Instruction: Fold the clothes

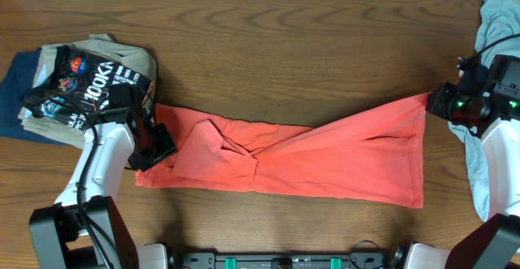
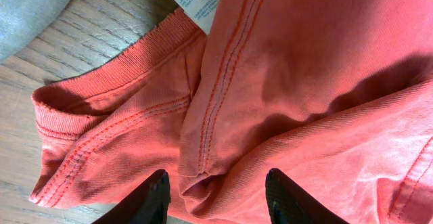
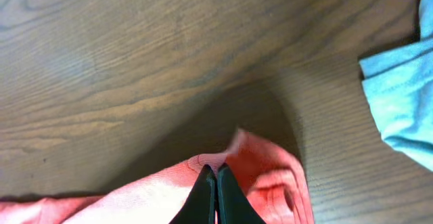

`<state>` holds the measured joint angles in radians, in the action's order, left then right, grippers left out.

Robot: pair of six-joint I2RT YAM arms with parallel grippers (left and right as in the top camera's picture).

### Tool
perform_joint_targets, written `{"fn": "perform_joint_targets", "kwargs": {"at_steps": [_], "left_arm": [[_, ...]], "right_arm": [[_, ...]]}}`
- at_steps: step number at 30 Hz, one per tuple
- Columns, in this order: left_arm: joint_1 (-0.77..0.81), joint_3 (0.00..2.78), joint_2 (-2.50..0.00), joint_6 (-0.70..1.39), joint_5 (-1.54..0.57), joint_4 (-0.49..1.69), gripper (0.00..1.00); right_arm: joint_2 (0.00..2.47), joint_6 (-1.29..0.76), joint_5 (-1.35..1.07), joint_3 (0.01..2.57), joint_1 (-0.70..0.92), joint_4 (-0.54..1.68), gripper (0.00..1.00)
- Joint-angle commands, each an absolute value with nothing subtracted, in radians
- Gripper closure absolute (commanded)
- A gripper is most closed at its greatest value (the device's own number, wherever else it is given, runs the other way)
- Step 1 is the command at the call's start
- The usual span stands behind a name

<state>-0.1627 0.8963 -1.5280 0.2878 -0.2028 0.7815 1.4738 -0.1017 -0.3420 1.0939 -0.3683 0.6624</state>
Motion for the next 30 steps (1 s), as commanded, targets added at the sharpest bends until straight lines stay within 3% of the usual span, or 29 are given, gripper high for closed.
{"fn": "perform_joint_targets", "kwargs": {"at_steps": [1,7,14,30], "left_arm": [[-0.167,0.887,-1.532,0.282,-0.197,0.785,0.52],[-0.167,0.887,-1.532,0.282,-0.197,0.794,0.52],[-0.167,0.887,-1.532,0.282,-0.197,0.796,0.52],[-0.167,0.887,-1.532,0.282,-0.197,0.796,0.52]], "right_arm": [[1.464,-0.096,-0.352,1.110,-0.379,0.625,0.99],[1.464,-0.096,-0.355,1.110,-0.379,0.582,0.99],[1.464,-0.079,-0.345,1.110,-0.379,0.771,0.99],[1.464,-0.081,-0.051,1.068,-0.379,1.101,0.99]]}}
